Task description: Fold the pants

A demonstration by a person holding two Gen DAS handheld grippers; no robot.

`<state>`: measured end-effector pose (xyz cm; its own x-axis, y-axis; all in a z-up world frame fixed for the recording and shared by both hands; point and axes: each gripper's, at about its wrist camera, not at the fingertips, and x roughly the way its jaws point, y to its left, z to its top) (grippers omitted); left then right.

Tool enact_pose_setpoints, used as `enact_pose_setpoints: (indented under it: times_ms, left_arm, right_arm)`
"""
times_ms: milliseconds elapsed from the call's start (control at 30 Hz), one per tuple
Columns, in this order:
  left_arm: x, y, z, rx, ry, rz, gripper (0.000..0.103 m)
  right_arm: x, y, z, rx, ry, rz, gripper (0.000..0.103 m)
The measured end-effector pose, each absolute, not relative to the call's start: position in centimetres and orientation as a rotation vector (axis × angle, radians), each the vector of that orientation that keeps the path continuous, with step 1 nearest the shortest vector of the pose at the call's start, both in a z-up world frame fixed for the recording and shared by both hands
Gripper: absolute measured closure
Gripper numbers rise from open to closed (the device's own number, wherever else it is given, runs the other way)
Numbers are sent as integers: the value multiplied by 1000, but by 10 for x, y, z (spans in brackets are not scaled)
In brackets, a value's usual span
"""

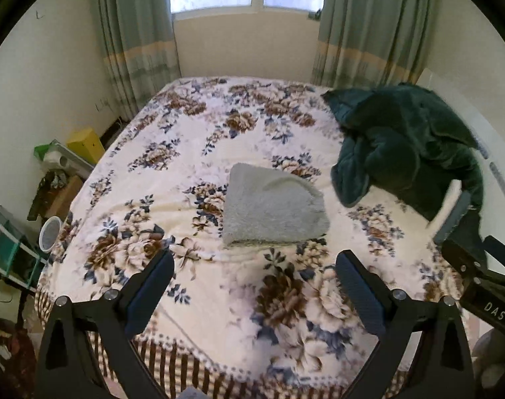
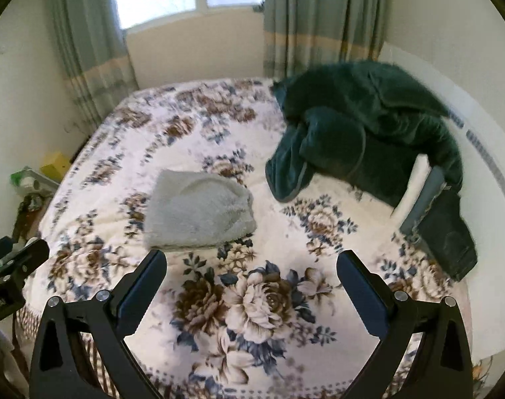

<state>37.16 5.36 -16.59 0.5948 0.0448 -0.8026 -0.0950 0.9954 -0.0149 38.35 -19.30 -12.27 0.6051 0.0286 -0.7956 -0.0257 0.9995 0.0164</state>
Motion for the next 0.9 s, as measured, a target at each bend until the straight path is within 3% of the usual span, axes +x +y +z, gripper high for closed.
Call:
enact_pose_setpoints:
  times_ms: [367,900]
  left_arm:
    - [272,48,-77,-29,810,92,3]
    - [232,50,-47,-33,767,98,3]
  right_arm:
    - [267,-197,4,9,817,56,0]
    - [202,-188,60,17,753,81,0]
